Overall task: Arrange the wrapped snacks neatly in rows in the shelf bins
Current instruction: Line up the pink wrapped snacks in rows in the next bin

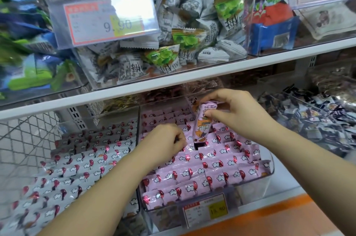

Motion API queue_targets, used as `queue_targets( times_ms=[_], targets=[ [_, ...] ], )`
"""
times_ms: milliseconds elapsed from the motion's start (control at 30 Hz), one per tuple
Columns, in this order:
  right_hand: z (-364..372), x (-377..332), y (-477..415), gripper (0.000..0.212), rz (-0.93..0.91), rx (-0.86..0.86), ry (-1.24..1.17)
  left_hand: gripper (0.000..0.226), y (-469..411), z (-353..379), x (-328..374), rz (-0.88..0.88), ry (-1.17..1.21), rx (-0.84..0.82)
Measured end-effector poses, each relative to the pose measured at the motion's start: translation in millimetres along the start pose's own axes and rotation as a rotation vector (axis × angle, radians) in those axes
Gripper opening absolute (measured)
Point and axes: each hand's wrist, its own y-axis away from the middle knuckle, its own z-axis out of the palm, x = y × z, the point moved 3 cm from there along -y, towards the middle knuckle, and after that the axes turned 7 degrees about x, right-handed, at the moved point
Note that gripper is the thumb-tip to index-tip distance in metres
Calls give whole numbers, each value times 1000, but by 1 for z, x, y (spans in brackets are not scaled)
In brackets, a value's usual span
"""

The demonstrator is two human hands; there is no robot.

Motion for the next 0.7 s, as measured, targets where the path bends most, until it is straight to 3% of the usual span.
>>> queue_targets(
  times_ms=[100, 200, 300, 367, 500, 700],
  targets=[
    [1, -2, 0, 30, -12, 14, -20, 15, 0, -1, 0, 1, 4, -6],
    [1, -1, 1, 26, -30, 135, -45, 6, 2, -6, 1, -39, 59, 4],
    [-4, 4, 2, 22, 31, 247, -103, 33, 4, -12, 3, -128, 198, 32],
    [-5, 13, 2, 16, 141, 250, -181, 31, 4, -17, 4, -187, 357, 127],
    [3, 24, 3, 12, 262, 71, -246, 21, 5, -26, -2, -294, 526, 339],
    [22, 26, 9, 25, 230, -201, 19, 31, 6, -31, -5, -263, 728, 461]
  ],
)
